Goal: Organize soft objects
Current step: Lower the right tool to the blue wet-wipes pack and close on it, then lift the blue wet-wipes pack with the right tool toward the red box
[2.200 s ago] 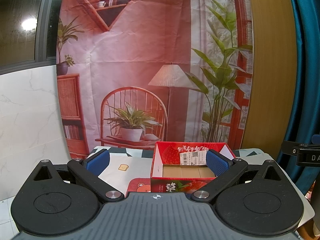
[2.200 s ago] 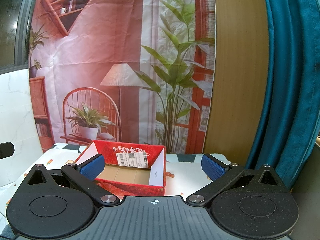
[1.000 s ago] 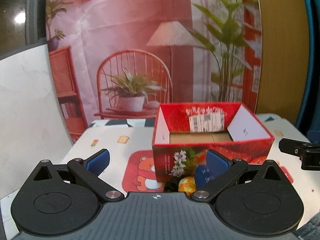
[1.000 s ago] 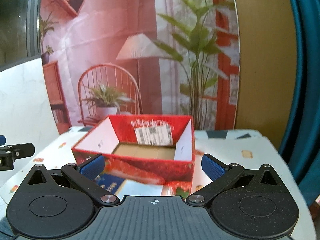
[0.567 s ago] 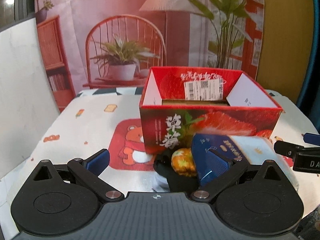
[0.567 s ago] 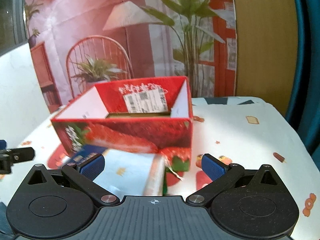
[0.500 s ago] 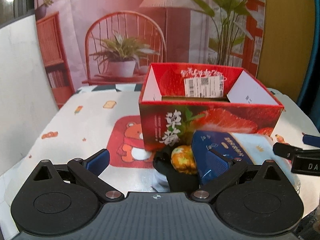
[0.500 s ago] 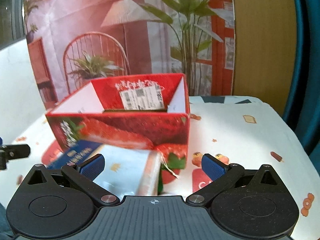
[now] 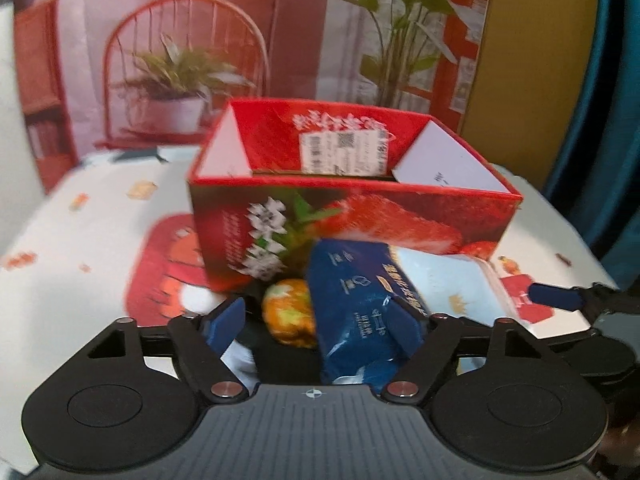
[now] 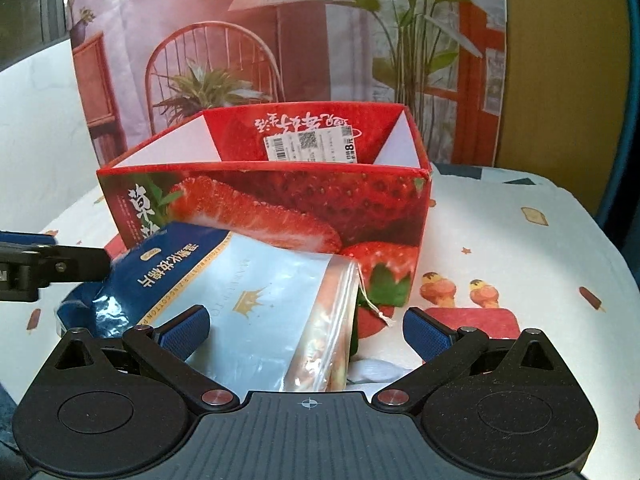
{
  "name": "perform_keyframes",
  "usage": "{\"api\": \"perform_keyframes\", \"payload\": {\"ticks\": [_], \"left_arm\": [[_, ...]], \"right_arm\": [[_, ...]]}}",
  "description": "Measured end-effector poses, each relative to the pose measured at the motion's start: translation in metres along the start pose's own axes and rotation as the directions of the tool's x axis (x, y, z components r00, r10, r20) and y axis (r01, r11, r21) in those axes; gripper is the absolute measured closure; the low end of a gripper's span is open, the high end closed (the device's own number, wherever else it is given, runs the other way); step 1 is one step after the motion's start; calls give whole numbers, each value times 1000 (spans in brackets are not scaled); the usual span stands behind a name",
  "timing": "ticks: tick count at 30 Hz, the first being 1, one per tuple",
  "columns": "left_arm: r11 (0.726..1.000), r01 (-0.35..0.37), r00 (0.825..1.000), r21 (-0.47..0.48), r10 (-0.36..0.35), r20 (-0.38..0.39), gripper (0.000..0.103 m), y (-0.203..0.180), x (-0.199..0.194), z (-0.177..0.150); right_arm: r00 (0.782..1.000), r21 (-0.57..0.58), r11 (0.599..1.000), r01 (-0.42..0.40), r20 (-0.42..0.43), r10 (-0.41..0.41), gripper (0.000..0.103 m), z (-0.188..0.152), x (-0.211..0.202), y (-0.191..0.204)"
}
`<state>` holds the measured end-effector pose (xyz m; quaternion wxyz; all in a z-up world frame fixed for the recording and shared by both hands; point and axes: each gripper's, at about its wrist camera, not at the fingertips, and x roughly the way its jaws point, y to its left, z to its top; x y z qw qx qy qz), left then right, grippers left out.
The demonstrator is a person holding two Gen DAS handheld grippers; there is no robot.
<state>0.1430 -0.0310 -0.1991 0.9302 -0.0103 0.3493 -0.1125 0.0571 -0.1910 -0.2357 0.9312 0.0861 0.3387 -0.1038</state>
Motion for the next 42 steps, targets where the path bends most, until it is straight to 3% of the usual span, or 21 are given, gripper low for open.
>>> {"api": "perform_keyframes", "payload": {"ticks": [4, 9, 19, 29, 42], "left_arm": [[994, 72, 997, -79, -73, -11, 25, 9, 14, -9], [995, 83, 997, -50, -82, 10, 25, 4, 16, -17], [987, 134, 991, -89, -134, 3, 31, 10, 11, -17], [983, 156, 988, -100, -157, -3, 40, 12, 10, -17], [978, 174, 984, -111, -176, -5, 41, 16, 11, -19]], "right_arm": [[1000, -1, 1000, -7, -7, 7, 0, -4, 4, -3], [1000, 8, 1000, -16, -11, 16, 0, -6, 8, -4], [1000, 2, 1000, -21, -13, 21, 2, -6, 7, -5], [997, -33, 996, -78, -18, 77, 32, 2, 1, 6], [996, -4, 996, -91, -20, 91, 36, 8, -1, 4]]}}
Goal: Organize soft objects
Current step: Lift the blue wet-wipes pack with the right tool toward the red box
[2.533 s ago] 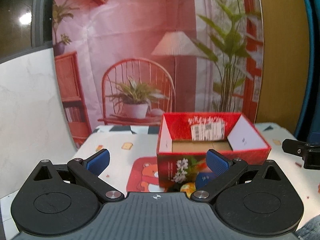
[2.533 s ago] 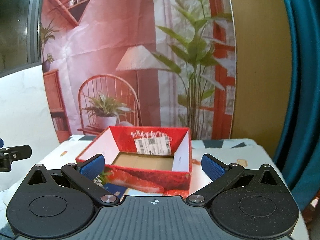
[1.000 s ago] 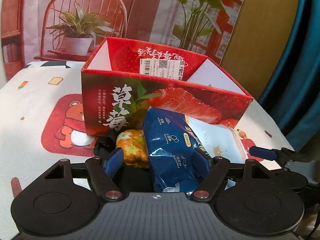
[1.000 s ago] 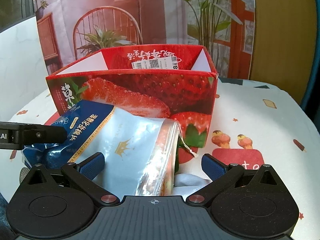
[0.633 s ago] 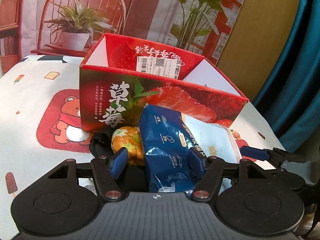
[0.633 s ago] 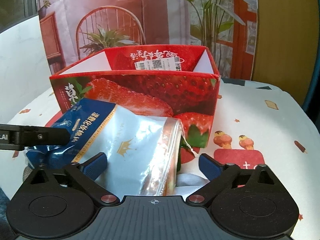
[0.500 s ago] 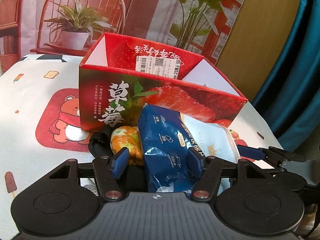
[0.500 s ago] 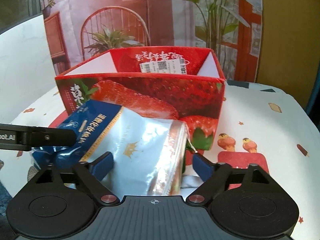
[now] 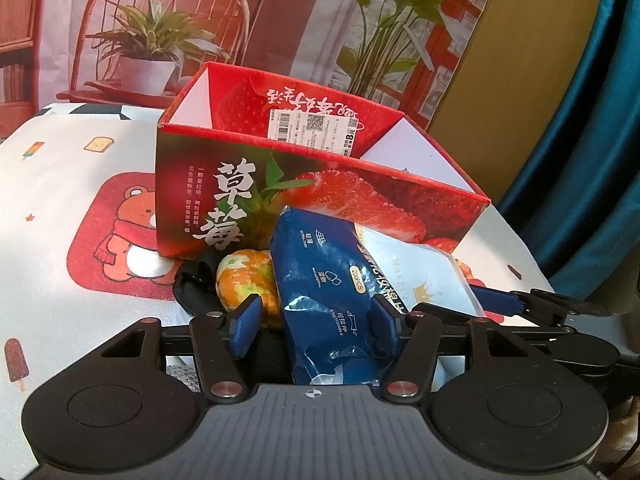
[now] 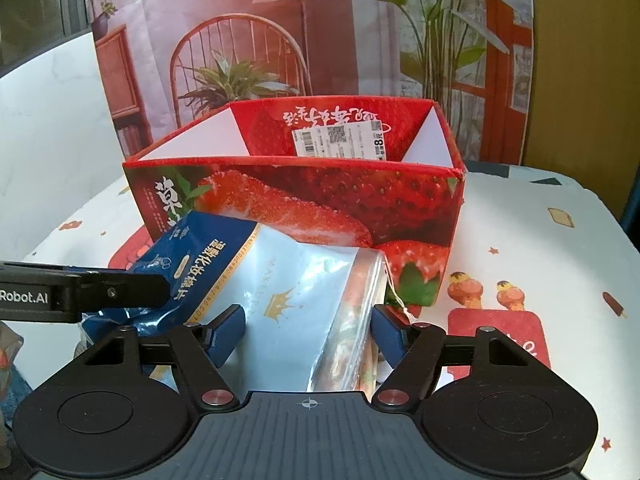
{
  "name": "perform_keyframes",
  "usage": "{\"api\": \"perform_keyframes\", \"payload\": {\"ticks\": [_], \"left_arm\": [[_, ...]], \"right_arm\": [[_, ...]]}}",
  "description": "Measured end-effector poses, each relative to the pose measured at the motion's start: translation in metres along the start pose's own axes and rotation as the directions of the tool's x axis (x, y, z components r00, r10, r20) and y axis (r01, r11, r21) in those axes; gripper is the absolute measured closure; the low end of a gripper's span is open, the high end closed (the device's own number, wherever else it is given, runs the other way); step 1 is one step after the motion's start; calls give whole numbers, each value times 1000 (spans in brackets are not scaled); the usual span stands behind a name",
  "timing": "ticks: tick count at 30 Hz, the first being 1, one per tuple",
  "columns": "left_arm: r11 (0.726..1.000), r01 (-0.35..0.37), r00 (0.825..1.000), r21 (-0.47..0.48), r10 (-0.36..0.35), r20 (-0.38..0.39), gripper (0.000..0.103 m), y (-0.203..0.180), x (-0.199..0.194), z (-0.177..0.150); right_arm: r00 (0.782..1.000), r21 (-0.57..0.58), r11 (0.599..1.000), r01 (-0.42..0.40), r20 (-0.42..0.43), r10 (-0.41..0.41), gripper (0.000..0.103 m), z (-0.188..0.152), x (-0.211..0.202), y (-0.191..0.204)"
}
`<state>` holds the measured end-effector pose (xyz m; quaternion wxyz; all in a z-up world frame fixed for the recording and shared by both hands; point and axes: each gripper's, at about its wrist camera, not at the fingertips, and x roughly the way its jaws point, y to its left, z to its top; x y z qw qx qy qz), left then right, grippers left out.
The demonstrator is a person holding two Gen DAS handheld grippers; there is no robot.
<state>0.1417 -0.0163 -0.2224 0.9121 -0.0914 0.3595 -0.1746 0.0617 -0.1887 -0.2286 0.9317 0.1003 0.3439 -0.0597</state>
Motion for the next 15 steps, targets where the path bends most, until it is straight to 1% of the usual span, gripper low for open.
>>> {"api": "perform_keyframes", "payload": {"ticks": [10, 15], "left_arm": [[1000, 16, 1000, -12, -16, -3, 41, 5, 1, -4], [1000, 24, 1000, -20, -24, -2, 41, 6, 0, -6]], "right_arm": [[999, 40, 999, -23, 32, 22, 36, -1, -11, -7], [999, 45, 999, -24, 27, 23, 37, -3, -11, -8]]}}
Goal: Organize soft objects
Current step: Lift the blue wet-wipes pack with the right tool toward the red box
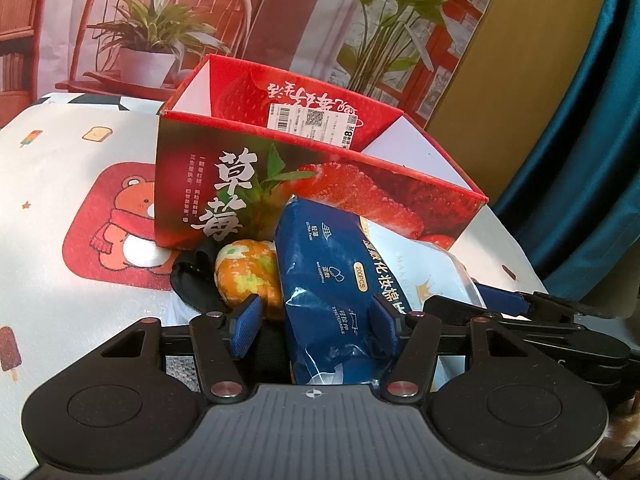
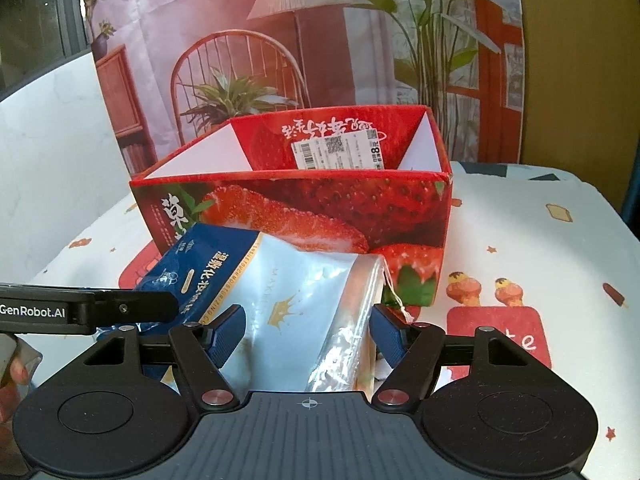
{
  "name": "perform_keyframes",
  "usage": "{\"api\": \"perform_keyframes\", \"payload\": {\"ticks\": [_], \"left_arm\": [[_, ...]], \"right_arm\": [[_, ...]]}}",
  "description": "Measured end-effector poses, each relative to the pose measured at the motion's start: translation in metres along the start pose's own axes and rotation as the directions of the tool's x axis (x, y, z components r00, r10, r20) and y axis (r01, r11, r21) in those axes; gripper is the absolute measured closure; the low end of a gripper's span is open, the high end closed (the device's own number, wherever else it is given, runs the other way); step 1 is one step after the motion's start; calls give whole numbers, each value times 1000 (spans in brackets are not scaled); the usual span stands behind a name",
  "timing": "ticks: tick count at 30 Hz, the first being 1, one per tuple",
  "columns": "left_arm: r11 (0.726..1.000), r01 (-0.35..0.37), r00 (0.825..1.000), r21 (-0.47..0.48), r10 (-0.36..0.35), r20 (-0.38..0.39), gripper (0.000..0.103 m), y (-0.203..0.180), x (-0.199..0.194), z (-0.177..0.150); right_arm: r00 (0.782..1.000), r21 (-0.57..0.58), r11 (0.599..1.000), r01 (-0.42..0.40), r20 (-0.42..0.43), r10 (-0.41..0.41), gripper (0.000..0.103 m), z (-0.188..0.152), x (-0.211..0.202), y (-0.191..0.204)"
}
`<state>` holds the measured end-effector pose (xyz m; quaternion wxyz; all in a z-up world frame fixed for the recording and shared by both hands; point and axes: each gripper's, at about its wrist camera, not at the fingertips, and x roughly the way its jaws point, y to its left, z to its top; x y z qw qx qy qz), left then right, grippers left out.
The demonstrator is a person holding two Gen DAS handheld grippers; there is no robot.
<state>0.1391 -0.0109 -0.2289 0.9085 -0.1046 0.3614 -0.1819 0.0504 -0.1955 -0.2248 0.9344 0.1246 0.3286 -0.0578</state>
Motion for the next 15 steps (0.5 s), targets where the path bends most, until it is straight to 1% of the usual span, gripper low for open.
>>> {"api": "perform_keyframes", "payload": {"ticks": [4, 9, 10, 11, 12, 13, 14, 15], "left_arm": [[1000, 11, 1000, -6, -11, -3, 41, 1, 0, -1], [1000, 16, 1000, -3, -16, -8, 41, 1, 1, 0], [1000, 17, 1000, -4, -17, -9, 41, 2, 1, 0], [1000, 18, 1000, -4, -18, -10, 45, 2, 0, 1], [999, 31, 999, -3, -32, -12, 54, 1, 0, 2], [999, 45, 999, -1, -45, -14, 56, 1, -1, 4], [999, 44, 999, 7, -44, -13, 56, -1, -2, 4], [999, 41, 999, 19, -41, -12, 57, -3, -2, 4]], "right_arm": [[1000, 8, 1000, -5, -10, 5, 39, -3, 0, -2], [999, 67, 998, -23, -42, 26, 43, -6, 5, -11], [999, 70, 997, -23, -43, 26, 47, -6, 5, -11], [999, 63, 998, -18, -40, 21, 52, -6, 3, -10], [999, 52, 999, -6, -35, 8, 56, -5, 2, -9], [1000, 39, 999, 7, -28, -6, 63, -4, -1, -7], [1000, 32, 999, 9, -18, -9, 68, -2, -3, -7], [1000, 33, 999, 8, -10, -8, 70, 0, -6, -8]]}}
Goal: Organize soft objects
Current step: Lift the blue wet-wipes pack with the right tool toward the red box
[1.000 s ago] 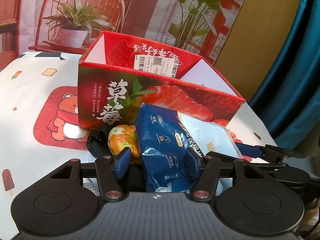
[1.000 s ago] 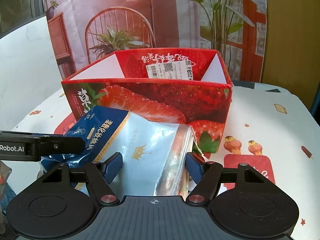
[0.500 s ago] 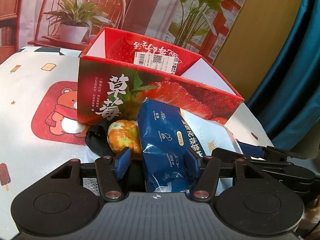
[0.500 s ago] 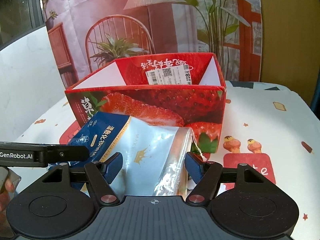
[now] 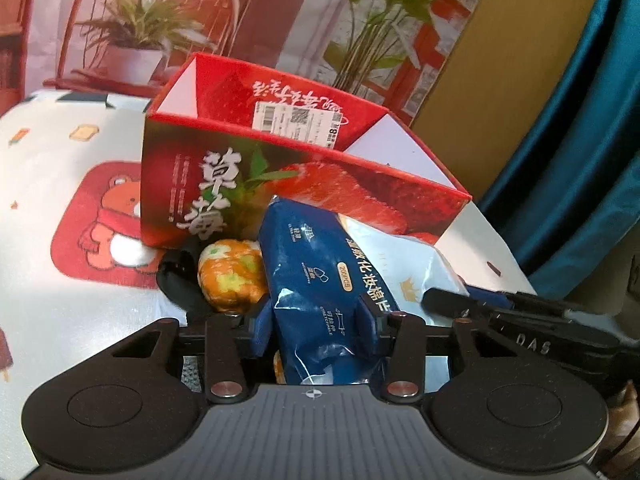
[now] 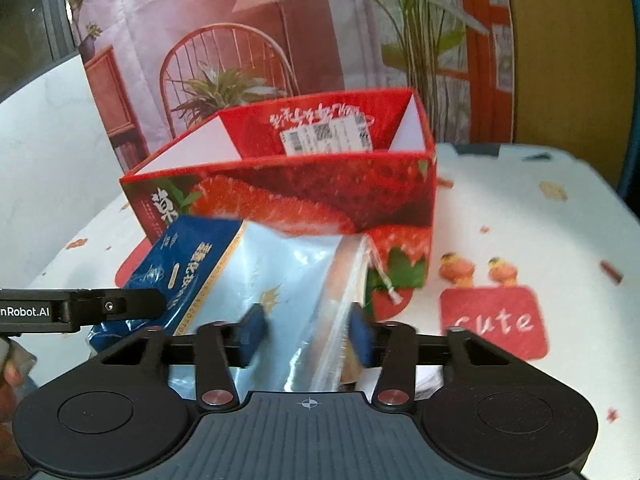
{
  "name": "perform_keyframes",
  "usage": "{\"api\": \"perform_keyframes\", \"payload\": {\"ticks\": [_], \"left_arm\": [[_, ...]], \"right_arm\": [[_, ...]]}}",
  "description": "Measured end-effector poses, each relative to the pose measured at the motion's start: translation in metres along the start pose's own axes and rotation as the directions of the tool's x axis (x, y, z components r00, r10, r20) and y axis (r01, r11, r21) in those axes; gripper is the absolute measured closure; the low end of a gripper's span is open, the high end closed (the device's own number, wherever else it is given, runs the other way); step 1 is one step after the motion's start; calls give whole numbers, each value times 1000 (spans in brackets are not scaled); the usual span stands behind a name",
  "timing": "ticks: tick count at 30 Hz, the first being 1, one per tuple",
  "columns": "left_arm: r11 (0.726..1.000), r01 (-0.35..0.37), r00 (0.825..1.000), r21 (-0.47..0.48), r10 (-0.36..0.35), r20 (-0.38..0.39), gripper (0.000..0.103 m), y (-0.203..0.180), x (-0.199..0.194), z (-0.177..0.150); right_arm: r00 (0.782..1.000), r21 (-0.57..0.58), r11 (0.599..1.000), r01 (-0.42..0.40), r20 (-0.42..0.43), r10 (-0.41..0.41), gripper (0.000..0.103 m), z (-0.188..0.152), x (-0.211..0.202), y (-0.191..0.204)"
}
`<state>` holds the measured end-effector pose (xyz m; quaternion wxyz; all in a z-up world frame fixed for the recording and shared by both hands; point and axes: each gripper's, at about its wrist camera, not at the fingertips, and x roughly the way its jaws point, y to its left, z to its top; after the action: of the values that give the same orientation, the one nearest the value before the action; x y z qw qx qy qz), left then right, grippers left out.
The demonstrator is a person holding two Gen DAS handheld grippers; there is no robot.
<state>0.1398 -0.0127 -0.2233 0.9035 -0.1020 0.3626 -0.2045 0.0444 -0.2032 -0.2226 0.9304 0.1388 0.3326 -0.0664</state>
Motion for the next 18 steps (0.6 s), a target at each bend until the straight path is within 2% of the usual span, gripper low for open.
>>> {"api": "perform_keyframes", "payload": {"ticks": [2, 13, 18], "left_arm": [[1000, 7, 1000, 11, -7, -2, 59, -2, -1, -1], [999, -22, 1000, 25, 22, -8, 59, -1, -7, -11], [999, -33, 999, 25, 33, -4, 59, -2, -7, -15]], "right_arm": [[1000, 0, 1000, -3, 13, 3, 76, 3, -5, 0], [999, -51, 999, 9, 39, -7, 76, 1, -23, 11], [998, -126, 992, 21, 69, -12, 77, -1, -29, 23]]}}
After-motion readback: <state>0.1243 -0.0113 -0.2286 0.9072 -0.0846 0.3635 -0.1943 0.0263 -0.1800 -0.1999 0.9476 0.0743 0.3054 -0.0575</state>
